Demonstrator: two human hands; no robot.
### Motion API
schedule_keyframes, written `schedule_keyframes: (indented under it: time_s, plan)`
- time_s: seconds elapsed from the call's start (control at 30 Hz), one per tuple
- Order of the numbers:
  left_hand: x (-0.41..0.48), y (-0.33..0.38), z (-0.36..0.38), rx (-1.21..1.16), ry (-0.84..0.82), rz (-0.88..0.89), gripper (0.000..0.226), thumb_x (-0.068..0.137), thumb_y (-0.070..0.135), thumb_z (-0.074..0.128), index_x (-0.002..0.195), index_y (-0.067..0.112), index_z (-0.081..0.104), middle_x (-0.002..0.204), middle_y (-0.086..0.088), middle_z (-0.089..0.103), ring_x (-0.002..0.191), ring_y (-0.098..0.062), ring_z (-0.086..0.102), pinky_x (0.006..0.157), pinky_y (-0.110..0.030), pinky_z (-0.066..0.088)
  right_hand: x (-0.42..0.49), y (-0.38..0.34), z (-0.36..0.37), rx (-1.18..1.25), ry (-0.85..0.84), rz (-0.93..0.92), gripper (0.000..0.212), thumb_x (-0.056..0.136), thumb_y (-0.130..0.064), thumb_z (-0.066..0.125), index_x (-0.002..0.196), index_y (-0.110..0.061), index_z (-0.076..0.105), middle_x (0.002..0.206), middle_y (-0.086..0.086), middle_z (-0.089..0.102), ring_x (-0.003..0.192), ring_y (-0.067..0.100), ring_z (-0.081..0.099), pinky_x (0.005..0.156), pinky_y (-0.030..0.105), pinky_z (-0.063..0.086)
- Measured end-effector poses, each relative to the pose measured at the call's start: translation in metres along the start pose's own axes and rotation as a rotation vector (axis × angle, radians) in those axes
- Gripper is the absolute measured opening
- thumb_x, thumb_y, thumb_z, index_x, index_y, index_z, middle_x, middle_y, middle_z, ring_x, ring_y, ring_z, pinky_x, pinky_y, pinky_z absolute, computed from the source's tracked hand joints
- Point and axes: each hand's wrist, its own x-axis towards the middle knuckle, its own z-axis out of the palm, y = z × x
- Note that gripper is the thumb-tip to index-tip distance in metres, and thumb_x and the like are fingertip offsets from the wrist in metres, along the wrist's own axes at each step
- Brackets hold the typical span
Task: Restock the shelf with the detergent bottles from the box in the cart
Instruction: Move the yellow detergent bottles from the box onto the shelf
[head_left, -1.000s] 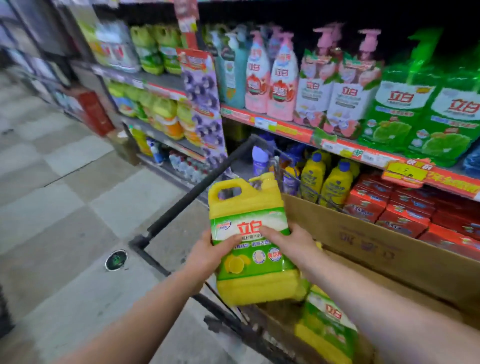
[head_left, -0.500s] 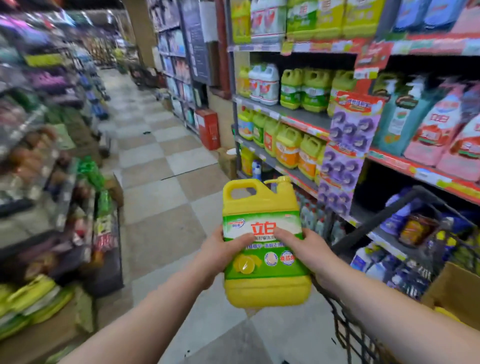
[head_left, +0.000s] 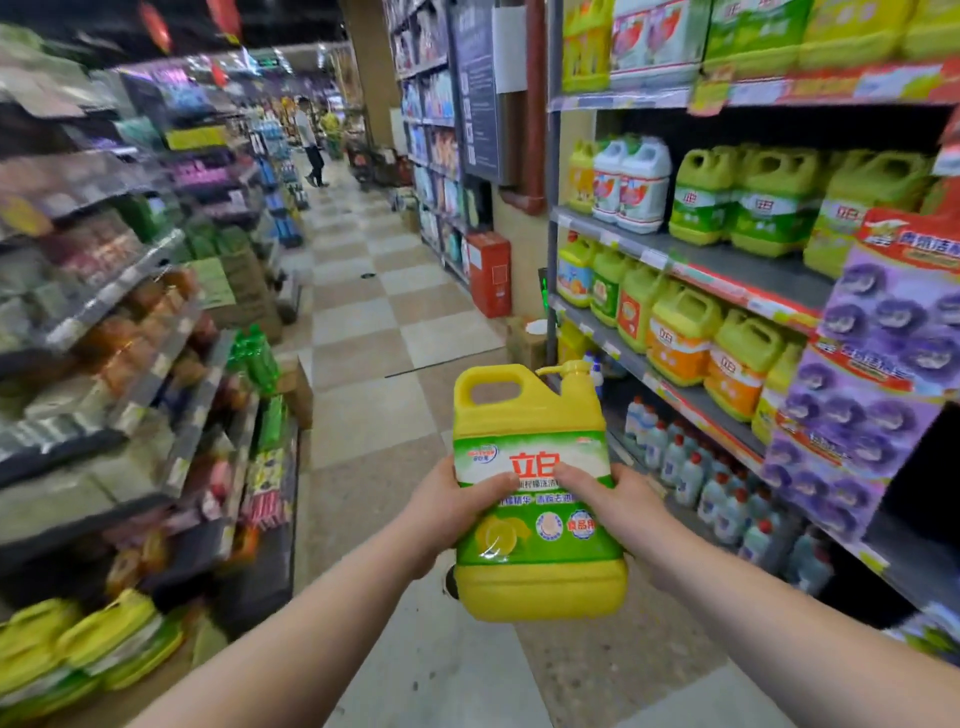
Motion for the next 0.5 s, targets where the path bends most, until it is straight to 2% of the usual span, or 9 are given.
schedule_keyframes:
  time_s: [0.1, 0.23, 0.4, 0.5]
  plan:
    - [0.059, 0.017, 0.000, 0.022, 0.010, -0.006, 0.040, 0.079, 0.033, 0.073, 0.114, 0.020, 0.057, 0.105, -0.001, 0.071, 0.086, -0.015, 0.070, 0.060, -0.023, 0.053, 0.058, -0.016, -0.007, -0.004, -0.009, 0.032, 0.046, 0.072, -0.045, 0.075, 0.105, -0.017, 0.060, 0.096, 0.004, 0.072, 0.080, 0.019, 0.071, 0.076, 0.036, 0.058]
    - [0.127, 0.040, 0.009, -0.021, -0.005, 0.013, 0.028, 0.080, 0.031, 0.072, 0.105, 0.024, 0.059, 0.095, 0.004, 0.073, 0.070, -0.005, 0.071, 0.048, -0.016, 0.050, 0.131, -0.040, -0.025, 0.019, -0.037, 0.033, 0.050, 0.070, -0.043, 0.078, 0.109, -0.016, 0.060, 0.099, 0.005, 0.072, 0.082, 0.022, 0.072, 0.077, 0.039, 0.058]
    - [0.196, 0.053, 0.018, -0.021, -0.035, 0.002, 0.023, 0.081, 0.034, 0.071, 0.098, 0.028, 0.057, 0.092, 0.009, 0.071, 0.066, 0.000, 0.068, 0.047, -0.015, 0.049, 0.196, -0.050, -0.039, 0.033, -0.007, 0.055, 0.049, 0.070, -0.041, 0.078, 0.109, -0.017, 0.061, 0.095, 0.005, 0.074, 0.078, 0.021, 0.073, 0.073, 0.038, 0.059]
    - [0.233, 0.064, 0.021, -0.002, -0.096, -0.005, 0.025, 0.081, 0.034, 0.071, 0.101, 0.026, 0.058, 0.090, 0.008, 0.071, 0.064, -0.001, 0.069, 0.045, -0.016, 0.049, 0.223, -0.052, -0.048, 0.032, 0.038, 0.076, 0.052, 0.069, -0.044, 0.078, 0.110, -0.018, 0.061, 0.097, 0.006, 0.074, 0.079, 0.022, 0.073, 0.077, 0.041, 0.059]
